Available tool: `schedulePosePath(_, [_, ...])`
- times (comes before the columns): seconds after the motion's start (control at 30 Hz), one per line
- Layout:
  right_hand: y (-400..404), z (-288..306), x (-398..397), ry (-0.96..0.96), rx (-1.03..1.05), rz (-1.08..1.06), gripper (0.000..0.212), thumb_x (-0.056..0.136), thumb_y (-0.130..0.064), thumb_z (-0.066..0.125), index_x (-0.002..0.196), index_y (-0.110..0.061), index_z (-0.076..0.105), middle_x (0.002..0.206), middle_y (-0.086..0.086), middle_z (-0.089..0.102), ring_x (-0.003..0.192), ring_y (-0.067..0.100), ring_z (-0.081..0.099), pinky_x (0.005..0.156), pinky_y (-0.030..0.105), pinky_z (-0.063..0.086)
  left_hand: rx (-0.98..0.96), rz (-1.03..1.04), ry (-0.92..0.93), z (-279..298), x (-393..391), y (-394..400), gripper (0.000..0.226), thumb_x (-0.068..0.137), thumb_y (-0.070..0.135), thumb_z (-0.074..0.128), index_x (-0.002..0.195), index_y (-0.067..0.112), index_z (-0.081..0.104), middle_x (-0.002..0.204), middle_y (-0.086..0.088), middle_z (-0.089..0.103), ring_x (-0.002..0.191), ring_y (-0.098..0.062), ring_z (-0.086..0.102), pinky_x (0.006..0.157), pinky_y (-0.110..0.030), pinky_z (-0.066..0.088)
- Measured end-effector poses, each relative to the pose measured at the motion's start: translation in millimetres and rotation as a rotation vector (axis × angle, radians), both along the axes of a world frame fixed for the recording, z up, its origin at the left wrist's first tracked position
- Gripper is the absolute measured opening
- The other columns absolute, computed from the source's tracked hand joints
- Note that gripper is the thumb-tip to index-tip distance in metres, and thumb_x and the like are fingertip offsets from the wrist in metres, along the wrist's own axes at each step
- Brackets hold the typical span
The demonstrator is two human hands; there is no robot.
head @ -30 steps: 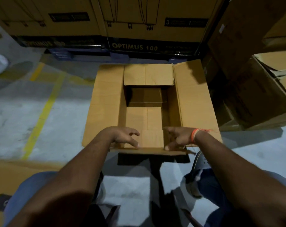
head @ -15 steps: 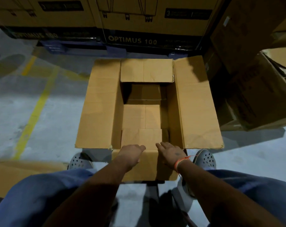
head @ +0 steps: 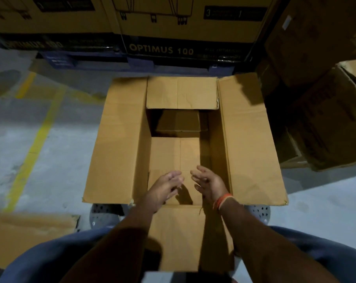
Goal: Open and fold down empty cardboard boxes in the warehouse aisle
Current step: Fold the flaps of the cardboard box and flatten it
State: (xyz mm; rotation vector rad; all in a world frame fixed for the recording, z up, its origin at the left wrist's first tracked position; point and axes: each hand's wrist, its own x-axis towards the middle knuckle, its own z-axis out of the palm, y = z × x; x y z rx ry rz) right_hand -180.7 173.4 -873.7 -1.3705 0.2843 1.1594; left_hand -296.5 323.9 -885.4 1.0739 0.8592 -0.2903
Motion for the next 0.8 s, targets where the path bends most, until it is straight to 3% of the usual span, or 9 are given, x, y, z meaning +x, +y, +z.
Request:
schedulePosePath(0.1, [30.8, -12.7, 28.1, 0.296, 0.226, -0.511, 0.053, 0.097, -0.037, 0.053, 0.142, -0.008, 0.051, 0.136, 0.018, 0.062, 0.127, 0.032, 0.057, 0.116, 0.046, 0.036, -0.396, 0.551, -0.136, -9.7, 39.8, -4.2, 0.055, 0.101, 0.036, 0.053, 0.148, 0.010, 0.043, 0.142, -0.015, 0.059, 0.136, -0.031, 0.052, 0.120, -0.044, 0.033])
schedulePosePath(0.2, [50.9, -20.2, 55.9, 0.374, 0.351, -0.672, 0.063, 0.098, -0.046, 0.049, 0.146, -0.006, 0.045, 0.141, 0.020, 0.057, 0.132, 0.033, 0.053, 0.117, 0.046, 0.035, -0.587, 0.811, -0.207, -15.3, 70.0, 2.8, 0.066, 0.101, 0.044, 0.050, 0.152, 0.004, 0.037, 0.143, -0.022, 0.057, 0.136, -0.036, 0.051, 0.120, -0.048, 0.032])
schedulePosePath(0.4, [107.0, -38.9, 135.5, 0.379, 0.473, -0.758, 0.076, 0.094, -0.051, 0.055, 0.152, -0.004, 0.036, 0.145, 0.021, 0.053, 0.134, 0.035, 0.051, 0.116, 0.047, 0.036, -0.740, 1.030, -0.421, -32.6, 156.1, 68.8, 0.078, 0.098, 0.040, 0.058, 0.156, 0.000, 0.027, 0.148, -0.027, 0.049, 0.140, -0.039, 0.046, 0.120, -0.047, 0.032])
schedulePosePath(0.47, [128.1, -35.9, 159.9, 0.341, 0.474, -0.740, 0.078, 0.094, -0.049, 0.058, 0.154, -0.007, 0.032, 0.150, 0.019, 0.047, 0.139, 0.034, 0.045, 0.118, 0.047, 0.034, -0.716, 1.017, -0.448, -25.4, 186.2, 90.3, 0.082, 0.098, 0.041, 0.058, 0.160, 0.003, 0.020, 0.156, -0.024, 0.040, 0.145, -0.039, 0.039, 0.121, -0.050, 0.030])
schedulePosePath(0.53, [150.2, -24.6, 183.3, 0.276, 0.480, -0.746, 0.067, 0.093, -0.045, 0.060, 0.146, -0.008, 0.042, 0.148, 0.016, 0.048, 0.142, 0.034, 0.042, 0.118, 0.049, 0.033, -0.643, 1.009, -0.453, -13.9, 214.1, 111.0, 0.083, 0.098, 0.042, 0.056, 0.163, 0.013, 0.014, 0.164, -0.017, 0.026, 0.150, -0.038, 0.028, 0.122, -0.054, 0.026])
schedulePosePath(0.6, [166.2, -12.0, 201.9, 0.155, 0.487, -0.762, 0.032, 0.092, -0.034, 0.062, 0.116, -0.014, 0.058, 0.116, 0.010, 0.064, 0.128, 0.030, 0.056, 0.113, 0.051, 0.038, -0.513, 1.013, -0.458, 0.7, 235.1, 128.5, 0.076, 0.098, 0.040, 0.055, 0.162, 0.019, 0.019, 0.167, -0.011, 0.021, 0.153, -0.034, 0.022, 0.122, -0.056, 0.021])
schedulePosePath(0.67, [173.7, 0.2, 217.8, -0.103, 0.449, -0.663, 0.011, 0.088, -0.025, 0.062, 0.099, -0.021, 0.059, 0.085, -0.001, 0.066, 0.097, 0.022, 0.065, 0.100, 0.042, 0.046, -0.307, 0.996, -0.507, 10.4, 249.4, 144.6, 0.071, 0.095, 0.036, 0.057, 0.158, 0.020, 0.029, 0.166, -0.010, 0.027, 0.152, -0.030, 0.026, 0.120, -0.051, 0.022])
schedulePosePath(0.73, [171.6, 9.9, 238.0, -0.573, 0.239, -0.354, 0.032, 0.088, -0.016, 0.062, 0.118, -0.025, 0.060, 0.105, -0.001, 0.070, 0.100, 0.017, 0.064, 0.093, 0.033, 0.047, 0.000, 0.855, -0.549, 18.6, 258.3, 162.5, 0.083, 0.087, 0.035, 0.066, 0.159, 0.018, 0.028, 0.164, -0.015, 0.029, 0.148, -0.026, 0.035, 0.115, -0.042, 0.030])
schedulePosePath(0.8, [168.1, 8.3, 271.6, -1.092, -0.201, 0.066, 0.066, 0.088, -0.014, 0.065, 0.148, -0.027, 0.041, 0.146, 0.003, 0.052, 0.136, 0.019, 0.046, 0.113, 0.032, 0.036, 0.459, 0.521, -0.498, 20.6, 269.1, 186.6, 0.086, 0.089, 0.032, 0.071, 0.161, 0.025, 0.024, 0.165, -0.011, 0.029, 0.143, -0.017, 0.036, 0.111, -0.036, 0.034])
